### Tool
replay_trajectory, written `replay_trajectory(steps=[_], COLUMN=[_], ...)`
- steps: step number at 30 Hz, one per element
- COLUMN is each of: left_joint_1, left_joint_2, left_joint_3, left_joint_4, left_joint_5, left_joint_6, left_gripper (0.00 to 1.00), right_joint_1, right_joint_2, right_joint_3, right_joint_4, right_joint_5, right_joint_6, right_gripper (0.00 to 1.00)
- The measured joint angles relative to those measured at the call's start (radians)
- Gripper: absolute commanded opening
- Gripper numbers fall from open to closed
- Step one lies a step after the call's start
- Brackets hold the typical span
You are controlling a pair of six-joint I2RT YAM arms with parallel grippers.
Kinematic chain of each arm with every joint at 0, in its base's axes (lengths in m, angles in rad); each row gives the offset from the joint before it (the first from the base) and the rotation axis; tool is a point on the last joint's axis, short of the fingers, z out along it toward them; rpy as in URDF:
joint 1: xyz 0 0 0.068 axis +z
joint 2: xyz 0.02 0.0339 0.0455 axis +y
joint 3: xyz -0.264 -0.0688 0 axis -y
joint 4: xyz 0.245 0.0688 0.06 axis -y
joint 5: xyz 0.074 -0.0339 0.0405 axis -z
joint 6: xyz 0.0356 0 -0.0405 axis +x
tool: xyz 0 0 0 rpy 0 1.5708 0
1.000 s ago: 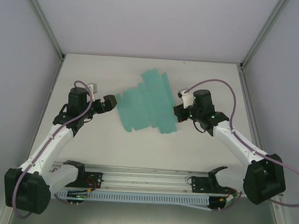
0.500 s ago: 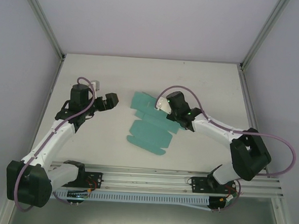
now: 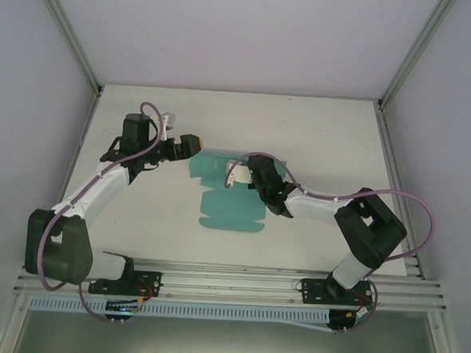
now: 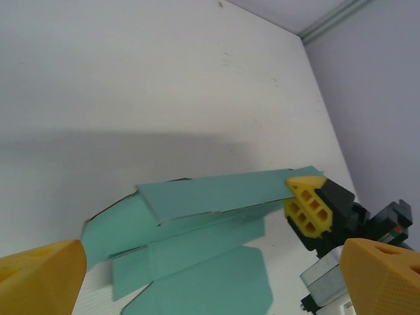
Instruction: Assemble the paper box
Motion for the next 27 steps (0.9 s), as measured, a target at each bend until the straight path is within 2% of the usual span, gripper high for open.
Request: replay_trajectory(steps=[5, 9, 14, 22, 27], left_joint_1=[-0.007, -0.041, -0.084, -0.093, -0.102], left_joint_2=[0.103, 0.177, 0.221, 0.231, 0.233], left_joint_3=[0.042, 0.087, 0.155, 0.166, 0.158], left_joint_4=[0.042, 0.037, -0.004, -0.048, -0.044], left_joint_5=[0.109, 0.143, 0.133, 0.09, 0.074], left_joint_6=[-0.014, -0.005, 0.009, 0.003, -0.011], left_gripper=[0.98, 0.98, 0.98, 0.99, 0.9], right_joint_1=[0.018, 0.026, 0.031, 0.033, 0.04], right_joint_2=[0.0, 0.0, 0.0, 0.0, 0.002], right_joint_3=[-0.002, -0.012, -0.012, 0.002, 0.014], right_joint_4=[0.025, 0.032, 0.039, 0.034, 0.021], right_joint_5=[0.002, 0.009, 0.019, 0.037, 0.068], right_joint_6=[-0.013, -0.013, -0.005, 0.044, 0.067], right_gripper=[0.0, 0.0, 0.0, 0.0, 0.0])
